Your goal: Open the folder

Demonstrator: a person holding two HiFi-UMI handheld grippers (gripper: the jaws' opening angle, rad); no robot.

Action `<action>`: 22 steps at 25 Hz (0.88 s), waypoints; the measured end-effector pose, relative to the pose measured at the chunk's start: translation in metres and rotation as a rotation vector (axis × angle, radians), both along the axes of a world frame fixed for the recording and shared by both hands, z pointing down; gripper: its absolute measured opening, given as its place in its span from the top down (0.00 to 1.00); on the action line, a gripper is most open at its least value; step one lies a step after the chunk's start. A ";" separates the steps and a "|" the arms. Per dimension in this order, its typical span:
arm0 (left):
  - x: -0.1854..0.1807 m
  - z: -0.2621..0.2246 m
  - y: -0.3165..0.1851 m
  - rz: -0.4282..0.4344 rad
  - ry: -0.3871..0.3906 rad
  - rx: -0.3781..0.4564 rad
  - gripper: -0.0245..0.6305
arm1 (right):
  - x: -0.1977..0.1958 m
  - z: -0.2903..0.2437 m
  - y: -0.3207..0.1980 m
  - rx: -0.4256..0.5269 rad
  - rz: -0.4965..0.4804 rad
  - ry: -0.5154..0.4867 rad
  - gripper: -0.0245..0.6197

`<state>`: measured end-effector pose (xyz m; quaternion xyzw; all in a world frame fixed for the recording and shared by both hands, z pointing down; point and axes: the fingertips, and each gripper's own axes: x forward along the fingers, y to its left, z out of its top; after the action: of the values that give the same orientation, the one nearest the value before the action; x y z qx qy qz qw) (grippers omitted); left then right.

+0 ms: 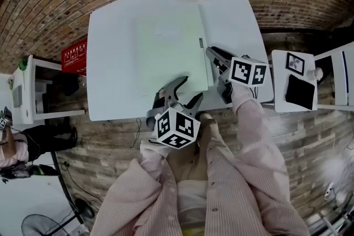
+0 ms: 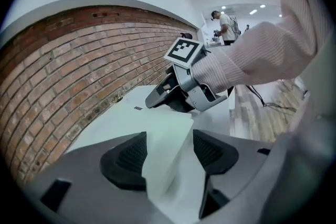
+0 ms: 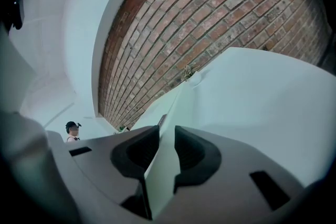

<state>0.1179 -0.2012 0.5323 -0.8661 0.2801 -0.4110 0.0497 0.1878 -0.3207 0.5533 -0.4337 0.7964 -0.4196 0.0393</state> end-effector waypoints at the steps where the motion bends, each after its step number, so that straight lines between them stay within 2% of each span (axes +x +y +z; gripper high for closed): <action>1: 0.000 0.002 0.000 0.010 -0.040 0.029 0.55 | 0.000 0.000 0.000 -0.001 -0.001 -0.002 0.81; 4: 0.001 0.006 -0.002 0.020 -0.111 0.081 0.55 | -0.001 0.000 0.001 -0.003 -0.006 -0.004 0.81; 7: 0.003 0.007 -0.004 0.013 -0.124 0.100 0.56 | -0.001 0.001 0.001 -0.005 -0.005 -0.003 0.81; 9: 0.003 0.006 -0.004 0.021 -0.134 0.115 0.61 | -0.001 0.001 0.001 -0.006 -0.005 -0.005 0.81; 13: 0.006 0.005 0.001 0.050 -0.132 0.125 0.70 | -0.001 0.002 0.001 -0.007 -0.012 -0.004 0.81; 18: 0.007 -0.001 0.003 0.067 -0.136 0.156 0.75 | -0.001 0.001 0.000 -0.001 -0.036 0.033 0.81; 22: 0.003 -0.015 0.001 0.042 -0.084 0.175 0.79 | -0.003 0.001 0.000 -0.011 -0.055 0.032 0.82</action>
<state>0.1209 -0.2004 0.5171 -0.8462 0.2944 -0.4197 0.1452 0.1847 -0.3202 0.5539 -0.4186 0.8062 -0.4180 0.0124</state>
